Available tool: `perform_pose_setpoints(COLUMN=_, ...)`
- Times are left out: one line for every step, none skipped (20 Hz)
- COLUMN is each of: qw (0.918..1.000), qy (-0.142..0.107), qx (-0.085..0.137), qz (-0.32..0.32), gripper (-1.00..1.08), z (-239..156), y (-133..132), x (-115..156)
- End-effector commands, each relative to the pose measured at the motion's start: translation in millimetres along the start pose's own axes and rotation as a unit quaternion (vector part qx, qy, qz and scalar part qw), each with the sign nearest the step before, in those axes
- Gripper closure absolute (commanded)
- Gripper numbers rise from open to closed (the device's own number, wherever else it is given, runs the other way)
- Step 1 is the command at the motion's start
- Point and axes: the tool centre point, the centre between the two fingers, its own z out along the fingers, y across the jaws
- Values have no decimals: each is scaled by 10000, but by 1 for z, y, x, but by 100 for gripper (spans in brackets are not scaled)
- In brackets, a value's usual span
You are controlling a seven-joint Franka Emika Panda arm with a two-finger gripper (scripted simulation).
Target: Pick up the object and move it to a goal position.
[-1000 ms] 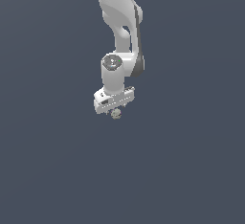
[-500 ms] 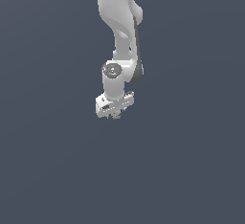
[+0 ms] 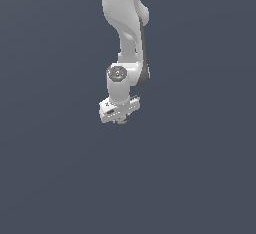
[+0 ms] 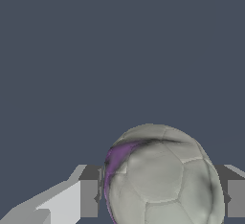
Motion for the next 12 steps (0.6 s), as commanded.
perform_pose_setpoints(qw=10000, qy=0, qx=0, qz=-1, gripper=108, z=0, y=0, x=0)
perform_pose_setpoints(qw=10000, qy=0, qx=0, qz=-1, gripper=108, z=0, y=0, x=0)
perform_pose_setpoints(qw=10000, qy=0, qx=0, qz=-1, gripper=108, z=-1, y=0, x=0)
perform_pose_setpoints(qw=10000, qy=0, qx=0, qz=-1, gripper=108, z=-3, y=0, x=0)
perform_pose_setpoints(qw=10000, qy=0, qx=0, qz=-1, gripper=108, z=-5, y=0, x=0)
perform_pose_setpoints(qw=10000, qy=0, qx=0, qz=-1, gripper=108, z=-7, y=1, x=1)
perform_pose_setpoints(qw=10000, qy=0, qx=0, qz=-1, gripper=108, z=-10, y=1, x=1)
perform_pose_setpoints(qw=10000, qy=0, qx=0, qz=-1, gripper=108, z=-14, y=2, x=1)
perform_pose_setpoints(qw=10000, qy=0, qx=0, qz=-1, gripper=108, z=-19, y=2, x=2)
perform_pose_setpoints(qw=10000, qy=0, qx=0, qz=-1, gripper=108, z=-23, y=3, x=2)
perform_pose_setpoints(qw=10000, qy=0, qx=0, qz=-1, gripper=108, z=-29, y=4, x=3)
perform_pose_setpoints(qw=10000, qy=0, qx=0, qz=-1, gripper=108, z=-35, y=4, x=3)
